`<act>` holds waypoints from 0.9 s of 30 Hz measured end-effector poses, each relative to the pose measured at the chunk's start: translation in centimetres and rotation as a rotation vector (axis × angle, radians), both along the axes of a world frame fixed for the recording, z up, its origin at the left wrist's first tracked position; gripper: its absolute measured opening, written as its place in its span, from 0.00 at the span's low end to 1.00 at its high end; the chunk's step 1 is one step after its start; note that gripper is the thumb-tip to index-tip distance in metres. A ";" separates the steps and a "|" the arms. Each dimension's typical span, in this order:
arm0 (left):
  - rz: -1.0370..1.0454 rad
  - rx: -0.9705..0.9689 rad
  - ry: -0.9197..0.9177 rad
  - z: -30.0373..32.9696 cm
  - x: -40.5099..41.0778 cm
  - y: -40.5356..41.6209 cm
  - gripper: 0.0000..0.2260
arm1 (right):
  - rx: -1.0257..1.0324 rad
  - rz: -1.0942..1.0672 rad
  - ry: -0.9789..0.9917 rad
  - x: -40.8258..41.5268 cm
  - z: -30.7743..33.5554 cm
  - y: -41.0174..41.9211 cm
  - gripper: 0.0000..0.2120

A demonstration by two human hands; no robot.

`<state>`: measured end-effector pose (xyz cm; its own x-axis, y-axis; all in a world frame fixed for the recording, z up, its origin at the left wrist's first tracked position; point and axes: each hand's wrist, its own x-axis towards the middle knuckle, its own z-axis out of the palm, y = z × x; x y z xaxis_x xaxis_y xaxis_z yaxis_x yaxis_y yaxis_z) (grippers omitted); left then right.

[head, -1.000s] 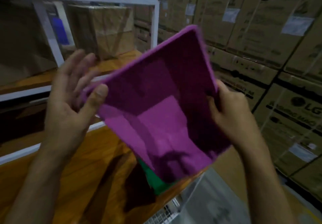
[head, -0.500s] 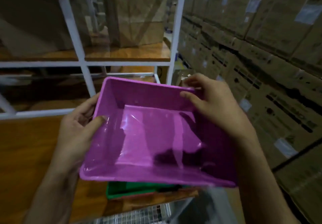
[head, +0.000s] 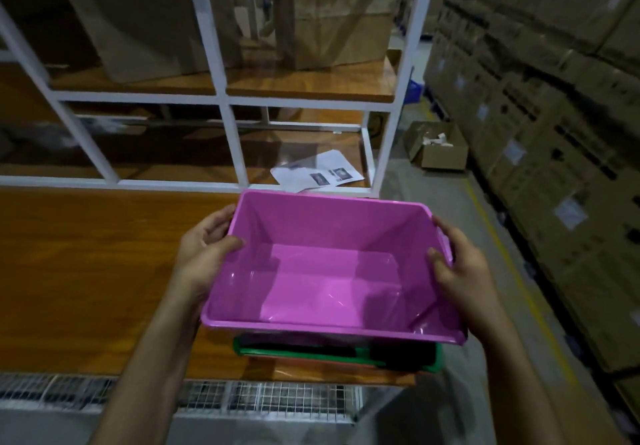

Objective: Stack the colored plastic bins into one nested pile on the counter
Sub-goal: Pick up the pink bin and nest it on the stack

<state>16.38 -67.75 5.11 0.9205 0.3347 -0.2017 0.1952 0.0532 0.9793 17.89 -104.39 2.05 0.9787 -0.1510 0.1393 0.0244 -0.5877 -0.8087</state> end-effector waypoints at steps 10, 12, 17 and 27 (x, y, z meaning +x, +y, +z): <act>-0.028 0.044 0.015 -4.5 0.2 -2.1 0.25 | -0.067 -0.045 0.129 0.4 -2.3 -0.7 0.28; -0.033 0.092 0.035 -6.2 0.0 -2.1 0.26 | -0.071 -0.059 0.139 0.5 -3.2 -0.7 0.28; -0.002 0.136 0.038 -8.6 1.2 -1.5 0.28 | -0.052 -0.070 0.184 0.4 -4.5 0.2 0.28; -0.029 0.165 0.077 -11.2 1.3 -1.1 0.26 | -0.080 -0.109 0.234 0.2 -6.0 1.1 0.28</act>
